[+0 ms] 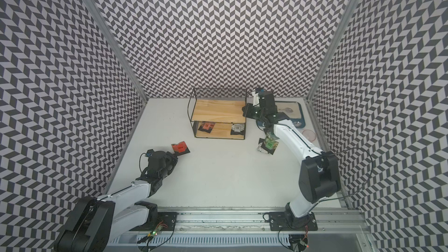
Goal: Remove the tea bags from the shelf
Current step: Place the tea bag at the center of the board, then pick up the tea bag from the shelf.
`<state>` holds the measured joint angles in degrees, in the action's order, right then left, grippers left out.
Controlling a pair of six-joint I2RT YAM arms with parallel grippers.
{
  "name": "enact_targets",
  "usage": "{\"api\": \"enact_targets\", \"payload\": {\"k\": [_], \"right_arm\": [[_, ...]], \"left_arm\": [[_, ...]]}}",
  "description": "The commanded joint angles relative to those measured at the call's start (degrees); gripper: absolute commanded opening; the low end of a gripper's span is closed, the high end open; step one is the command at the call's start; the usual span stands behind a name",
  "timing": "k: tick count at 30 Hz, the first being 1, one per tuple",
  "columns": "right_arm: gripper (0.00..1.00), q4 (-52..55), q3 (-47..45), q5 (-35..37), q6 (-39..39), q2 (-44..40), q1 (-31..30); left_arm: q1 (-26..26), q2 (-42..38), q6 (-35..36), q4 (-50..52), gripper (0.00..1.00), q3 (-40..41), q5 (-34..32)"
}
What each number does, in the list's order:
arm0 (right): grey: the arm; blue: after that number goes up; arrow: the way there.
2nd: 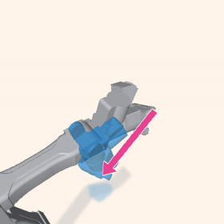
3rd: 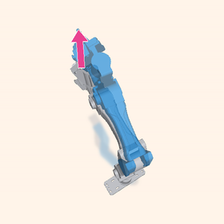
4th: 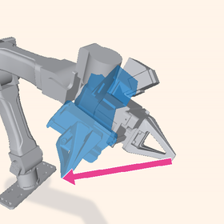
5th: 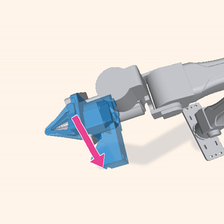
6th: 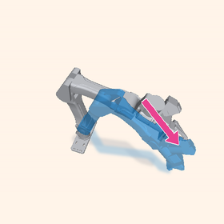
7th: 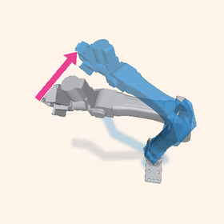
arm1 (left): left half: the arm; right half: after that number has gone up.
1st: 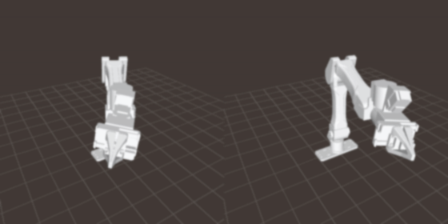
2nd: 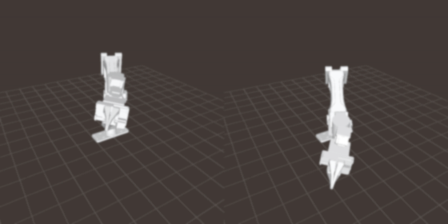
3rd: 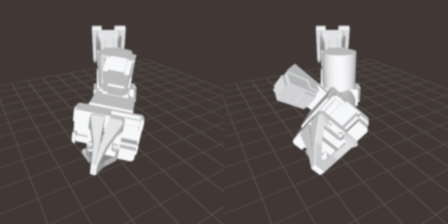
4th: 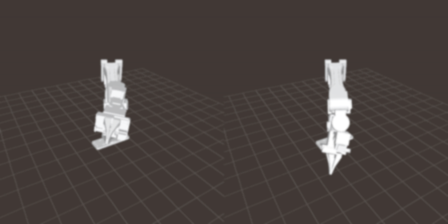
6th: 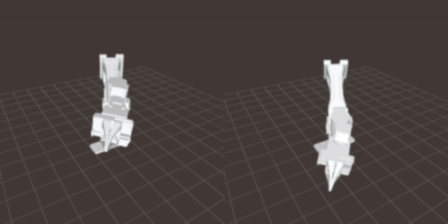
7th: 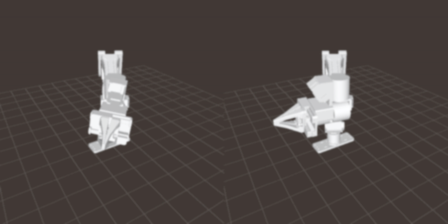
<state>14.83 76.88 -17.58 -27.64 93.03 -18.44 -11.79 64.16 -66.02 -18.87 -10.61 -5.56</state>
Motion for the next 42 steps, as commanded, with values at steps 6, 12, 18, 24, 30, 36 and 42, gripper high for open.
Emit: {"api": "enact_targets", "payload": {"k": [6,12,18,24,30,36,42], "right_arm": [[0.00,4.6,-0.5,-0.3,1.8,3.3,0.1],[0.00,4.8,0.1,-0.2,1.7,3.6,0.0],[0.00,4.8,0.1,0.2,1.5,3.9,-0.1],[0.00,5.3,0.3,0.5,1.8,3.6,-0.2],[0.00,5.1,0.0,0.5,1.1,3.0,-0.4],[0.00,3.9,-1.6,0.2,0.0,2.2,-1.3],[0.00,3.5,-2.3,0.2,-0.2,1.6,-1.6]], "left_arm": [[0.6,-5.1,1.5,9.1,0.57,-1.2,-1.5],[-6.2,-18.4,-1.1,12.0,0.48,-2.3,-1.8],[-24.7,-4.8,3.7,3.7,0.43,-9.0,-9.7],[-28.3,16.5,2.5,-14.6,0.46,-14.3,-11.3],[-26.6,31.2,1.7,-22.7,0.53,-22.9,-12.0],[-23.2,35.3,-5.9,-25.2,0.54,-26.0,-10.8],[-20.6,39.9,-14.8,-30.2,0.54,-26.5,-7.8]]}}
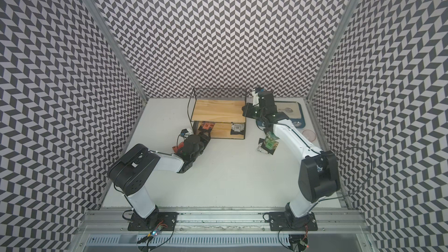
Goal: Remove the tea bags from the shelf
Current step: Pick up the tea bag from the shelf.
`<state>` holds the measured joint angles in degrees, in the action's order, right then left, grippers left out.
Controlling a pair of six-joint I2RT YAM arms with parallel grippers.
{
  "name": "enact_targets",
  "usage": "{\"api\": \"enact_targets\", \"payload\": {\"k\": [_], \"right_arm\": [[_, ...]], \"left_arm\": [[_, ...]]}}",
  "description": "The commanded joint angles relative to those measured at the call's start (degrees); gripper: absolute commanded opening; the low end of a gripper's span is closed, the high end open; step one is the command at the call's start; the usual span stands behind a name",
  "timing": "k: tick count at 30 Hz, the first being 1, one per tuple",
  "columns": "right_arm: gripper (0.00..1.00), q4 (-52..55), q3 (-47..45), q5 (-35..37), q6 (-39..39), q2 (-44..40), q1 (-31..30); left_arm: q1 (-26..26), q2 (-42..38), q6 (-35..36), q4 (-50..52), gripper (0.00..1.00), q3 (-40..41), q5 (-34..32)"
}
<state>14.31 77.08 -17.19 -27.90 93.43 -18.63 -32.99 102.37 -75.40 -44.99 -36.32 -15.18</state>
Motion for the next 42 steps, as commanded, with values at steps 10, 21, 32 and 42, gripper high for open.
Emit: {"api": "enact_targets", "payload": {"k": [10,21,32,42], "right_arm": [[0.00,4.3,-2.0,0.0,0.1,1.2,-1.4],[0.00,4.0,-2.5,-0.3,-0.1,1.0,-1.6],[0.00,3.6,-3.1,-0.3,0.1,1.0,-1.7],[0.00,3.7,-2.5,-0.4,0.0,1.2,-1.7]], "left_arm": [[4.7,7.0,-17.9,-8.1,0.53,-1.0,11.4],[5.6,9.1,-19.3,-10.6,0.49,-2.8,12.9],[6.7,12.2,-16.7,-9.2,0.46,-6.2,11.1],[7.1,11.6,-15.7,-6.3,0.44,-6.3,11.6]]}}
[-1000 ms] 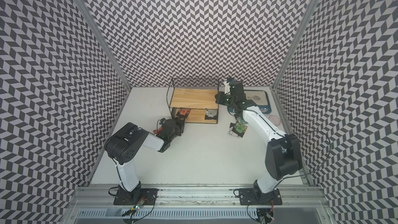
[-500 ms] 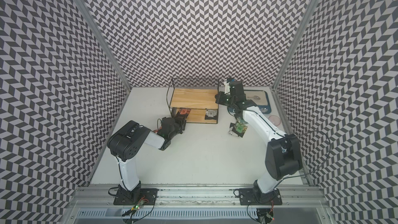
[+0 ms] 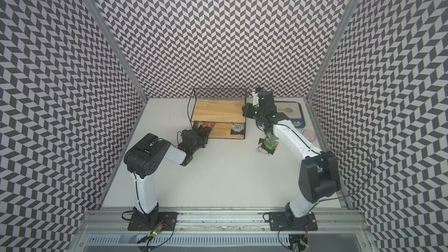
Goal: Remove the tea bags from the shelf
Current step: Pick up the tea bag from the shelf.
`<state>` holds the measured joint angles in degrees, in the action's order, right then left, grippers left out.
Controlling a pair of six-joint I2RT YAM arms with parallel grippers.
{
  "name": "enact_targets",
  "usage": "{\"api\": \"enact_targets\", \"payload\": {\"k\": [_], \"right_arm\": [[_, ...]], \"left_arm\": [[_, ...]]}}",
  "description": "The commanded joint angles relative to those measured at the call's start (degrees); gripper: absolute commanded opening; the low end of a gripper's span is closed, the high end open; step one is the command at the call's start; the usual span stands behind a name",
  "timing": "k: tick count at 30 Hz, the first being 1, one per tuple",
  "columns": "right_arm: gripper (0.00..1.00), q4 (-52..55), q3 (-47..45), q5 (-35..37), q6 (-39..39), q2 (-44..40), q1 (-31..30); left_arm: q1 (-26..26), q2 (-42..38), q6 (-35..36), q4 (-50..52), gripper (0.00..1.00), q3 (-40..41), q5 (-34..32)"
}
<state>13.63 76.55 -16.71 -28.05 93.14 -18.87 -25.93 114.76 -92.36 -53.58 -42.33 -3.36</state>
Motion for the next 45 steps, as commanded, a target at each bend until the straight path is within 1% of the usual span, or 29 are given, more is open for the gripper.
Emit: {"api": "enact_targets", "payload": {"k": [1,7,13,21,25,32,36,38,41,45], "right_arm": [[0.00,4.3,-1.9,-0.9,0.2,1.4,-1.4],[0.00,4.4,-2.0,-0.6,0.3,1.4,-1.3],[0.00,4.5,-2.0,-0.6,0.3,1.4,-1.4],[0.00,4.6,-1.9,-0.6,0.4,1.3,-1.3],[0.00,4.5,-1.9,-0.6,0.5,1.3,-1.3],[0.00,4.7,-1.5,-0.6,0.7,1.5,-1.3],[0.00,4.7,-1.4,-0.7,0.7,1.6,-1.3],[0.00,4.7,-1.5,-0.8,0.7,1.6,-1.3],[0.00,4.7,-1.5,-0.7,0.8,1.7,-1.3],[0.00,4.5,-1.8,-0.8,0.6,1.6,-1.3]], "left_arm": [[-0.1,-1.1,1.1,1.9,0.44,0.0,-0.2],[-1.7,-4.9,1.2,4.3,0.45,2.3,-2.6],[-1.7,-6.0,1.8,5.0,0.46,3.5,-3.8],[-0.2,-2.6,3.2,5.3,0.46,0.8,-2.3],[0.2,-2.1,4.5,7.0,0.46,-0.6,-1.8],[0.3,0.6,4.3,5.1,0.44,-1.8,-0.9],[0.4,2.6,4.2,2.5,0.36,-2.3,0.0],[0.4,3.3,3.9,1.0,0.30,-2.2,0.2],[0.3,3.8,3.7,-0.9,0.18,-1.5,0.0],[0.3,3.5,3.8,-1.5,0.07,-1.0,-0.6]]}}
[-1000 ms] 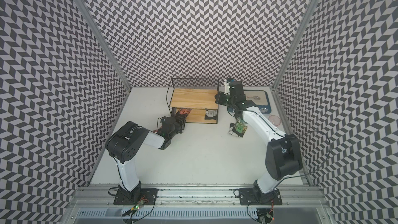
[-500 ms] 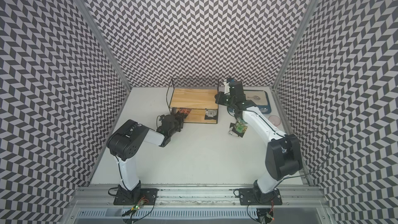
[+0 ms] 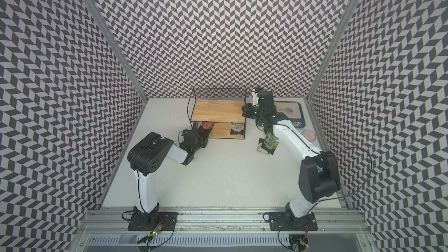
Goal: Remove the tea bags from the shelf
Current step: Pick up the tea bag from the shelf, then place the tea bag at the center of the board.
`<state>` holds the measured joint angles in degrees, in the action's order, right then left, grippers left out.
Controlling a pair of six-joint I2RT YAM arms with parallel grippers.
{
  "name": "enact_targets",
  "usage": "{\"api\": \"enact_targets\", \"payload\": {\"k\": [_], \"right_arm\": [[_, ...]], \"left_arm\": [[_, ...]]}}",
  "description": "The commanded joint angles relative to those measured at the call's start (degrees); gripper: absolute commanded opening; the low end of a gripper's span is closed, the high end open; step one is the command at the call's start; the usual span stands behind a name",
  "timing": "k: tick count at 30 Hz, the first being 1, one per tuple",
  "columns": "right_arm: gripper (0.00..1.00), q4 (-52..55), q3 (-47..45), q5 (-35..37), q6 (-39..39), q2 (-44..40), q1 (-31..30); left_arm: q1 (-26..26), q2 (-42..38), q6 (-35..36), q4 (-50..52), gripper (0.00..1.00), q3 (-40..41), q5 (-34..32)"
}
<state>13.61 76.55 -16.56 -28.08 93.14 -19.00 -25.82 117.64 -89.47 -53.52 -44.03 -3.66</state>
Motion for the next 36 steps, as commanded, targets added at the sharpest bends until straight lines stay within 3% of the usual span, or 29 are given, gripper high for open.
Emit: {"api": "enact_targets", "payload": {"k": [1,3,12,22,29,33,36], "right_arm": [[0.00,4.4,-1.9,-0.9,0.7,1.7,-1.2],[0.00,4.4,-1.9,-0.8,0.7,1.7,-1.2],[0.00,3.7,-2.3,-0.4,0.1,2.0,-1.2],[0.00,4.7,-1.6,0.9,0.9,2.6,-1.1],[0.00,5.4,-0.6,1.1,1.3,3.4,-0.8],[0.00,5.3,-0.6,1.0,1.3,3.6,-0.7],[0.00,5.3,-0.4,0.9,1.2,3.6,-0.7]], "left_arm": [[0.2,0.5,1.0,-2.1,0.05,0.8,-0.5],[0.2,0.3,1.1,-2.4,0.00,1.0,-0.6],[-0.9,-4.2,2.2,-4.2,0.00,4.3,2.0],[-6.4,-20.5,2.0,-6.9,0.00,22.9,3.1],[-7.3,-43.5,6.7,12.1,0.00,32.0,-0.9],[-4.1,-54.9,8.4,23.9,0.00,35.1,-1.4],[-0.4,-59.4,9.7,26.2,0.00,38.1,-1.5]]}}
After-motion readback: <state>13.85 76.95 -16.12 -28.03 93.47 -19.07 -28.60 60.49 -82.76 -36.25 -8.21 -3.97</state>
